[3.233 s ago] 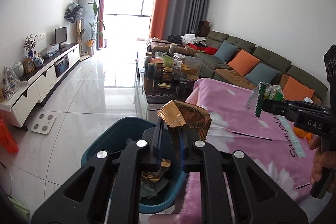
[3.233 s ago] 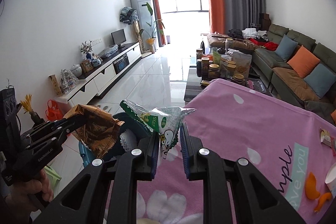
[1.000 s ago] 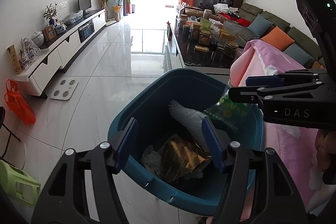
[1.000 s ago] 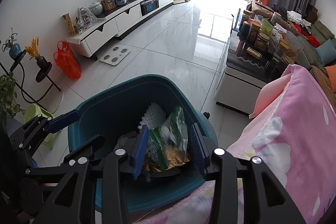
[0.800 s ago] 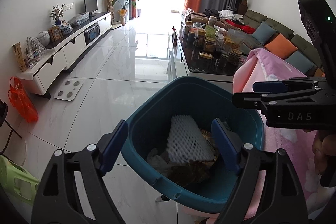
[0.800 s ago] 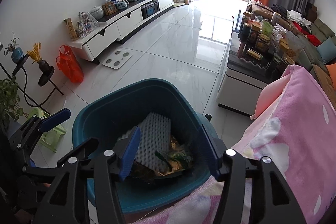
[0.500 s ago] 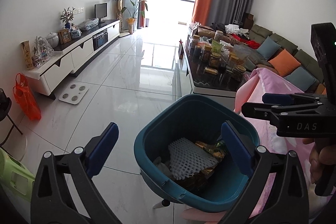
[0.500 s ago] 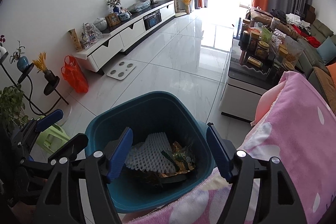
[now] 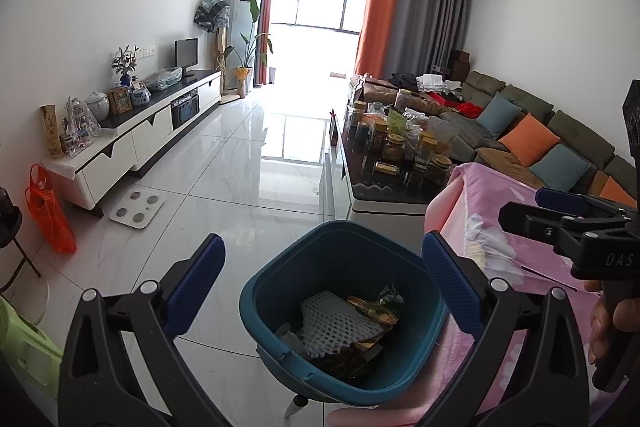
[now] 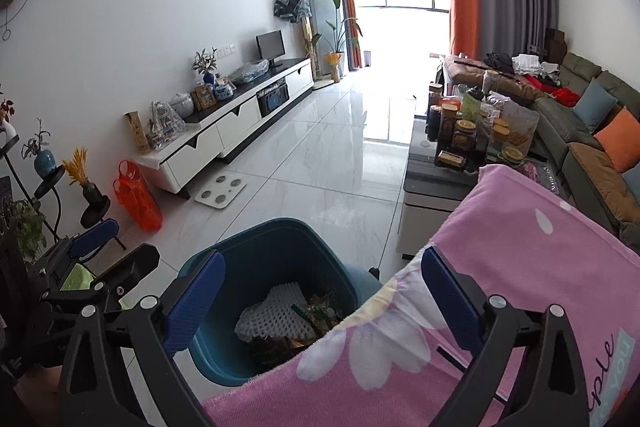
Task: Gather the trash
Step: 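Move both tools back over the table toward the paper cup and plastic wrapper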
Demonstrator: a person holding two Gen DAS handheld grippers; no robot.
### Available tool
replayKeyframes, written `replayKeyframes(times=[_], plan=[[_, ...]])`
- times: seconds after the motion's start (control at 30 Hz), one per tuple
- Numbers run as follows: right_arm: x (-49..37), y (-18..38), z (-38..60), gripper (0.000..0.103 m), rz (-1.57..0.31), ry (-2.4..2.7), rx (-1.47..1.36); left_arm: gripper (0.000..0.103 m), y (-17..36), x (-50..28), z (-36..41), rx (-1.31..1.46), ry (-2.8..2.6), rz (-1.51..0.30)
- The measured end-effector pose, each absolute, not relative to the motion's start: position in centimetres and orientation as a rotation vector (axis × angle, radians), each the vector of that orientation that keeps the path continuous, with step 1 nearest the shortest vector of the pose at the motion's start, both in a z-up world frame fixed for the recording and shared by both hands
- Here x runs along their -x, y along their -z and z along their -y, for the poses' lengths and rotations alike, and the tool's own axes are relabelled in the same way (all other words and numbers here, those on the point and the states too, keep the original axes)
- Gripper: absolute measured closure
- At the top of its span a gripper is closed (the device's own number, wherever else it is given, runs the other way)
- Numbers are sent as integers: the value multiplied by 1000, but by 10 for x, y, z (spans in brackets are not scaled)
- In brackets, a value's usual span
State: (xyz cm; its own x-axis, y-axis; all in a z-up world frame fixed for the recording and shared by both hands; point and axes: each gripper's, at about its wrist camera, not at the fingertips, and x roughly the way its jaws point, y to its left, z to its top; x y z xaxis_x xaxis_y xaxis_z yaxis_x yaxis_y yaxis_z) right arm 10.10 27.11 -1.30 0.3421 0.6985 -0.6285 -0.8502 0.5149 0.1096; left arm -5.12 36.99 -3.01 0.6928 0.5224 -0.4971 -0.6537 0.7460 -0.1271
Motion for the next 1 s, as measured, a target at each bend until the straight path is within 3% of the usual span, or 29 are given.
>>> replayKeyframes(times=[0.47, 1.0], plan=[[-106, -4, -154, 7, -586, -830, 129, 6, -15, 28, -290, 224, -529, -410], [-78, 7, -22, 7, -523, -593, 24, 6, -16, -13, -172, 136, -285, -422]])
